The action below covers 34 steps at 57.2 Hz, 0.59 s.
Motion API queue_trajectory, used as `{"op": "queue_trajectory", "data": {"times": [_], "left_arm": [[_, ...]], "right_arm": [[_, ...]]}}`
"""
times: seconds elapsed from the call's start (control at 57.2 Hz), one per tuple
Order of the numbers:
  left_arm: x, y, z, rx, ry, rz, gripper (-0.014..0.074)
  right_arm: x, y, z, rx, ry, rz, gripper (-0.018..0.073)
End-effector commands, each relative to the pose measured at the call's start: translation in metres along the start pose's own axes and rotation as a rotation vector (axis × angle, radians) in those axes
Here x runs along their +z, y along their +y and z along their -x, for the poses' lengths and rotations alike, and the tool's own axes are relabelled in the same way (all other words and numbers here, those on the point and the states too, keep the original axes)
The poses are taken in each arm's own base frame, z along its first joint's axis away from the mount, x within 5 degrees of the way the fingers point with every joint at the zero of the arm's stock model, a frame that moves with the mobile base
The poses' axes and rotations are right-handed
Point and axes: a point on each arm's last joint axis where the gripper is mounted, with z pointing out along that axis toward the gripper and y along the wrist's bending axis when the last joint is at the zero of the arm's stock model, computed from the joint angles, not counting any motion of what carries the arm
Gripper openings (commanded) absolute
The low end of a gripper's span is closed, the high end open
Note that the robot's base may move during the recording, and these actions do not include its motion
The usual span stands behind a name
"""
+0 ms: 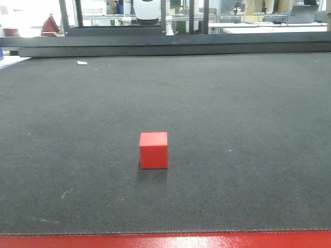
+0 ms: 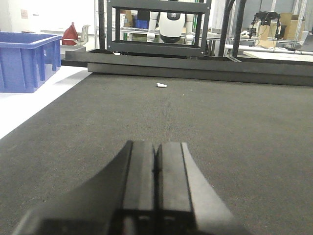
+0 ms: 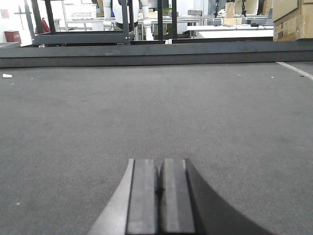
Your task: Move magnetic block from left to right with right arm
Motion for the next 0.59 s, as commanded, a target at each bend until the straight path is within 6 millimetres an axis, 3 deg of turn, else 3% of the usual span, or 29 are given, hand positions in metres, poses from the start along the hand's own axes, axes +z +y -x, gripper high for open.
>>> {"op": "queue_trajectory", "data": {"times": [0.0,0.577], "left_arm": [[-0.0012,0.0004,0.0063,-0.007,-0.094,0.001,-0.0126],[-0.0012,0.0004,0.0063,-0.007,-0.094,0.001,-0.0126]], "right_arm": [[-0.0022,0.0002,0.0102,-0.014,-0.114,-0.001,0.0027],[-0.0022,0.0002,0.0102,-0.014,-0.114,-0.001,0.0027]]}}
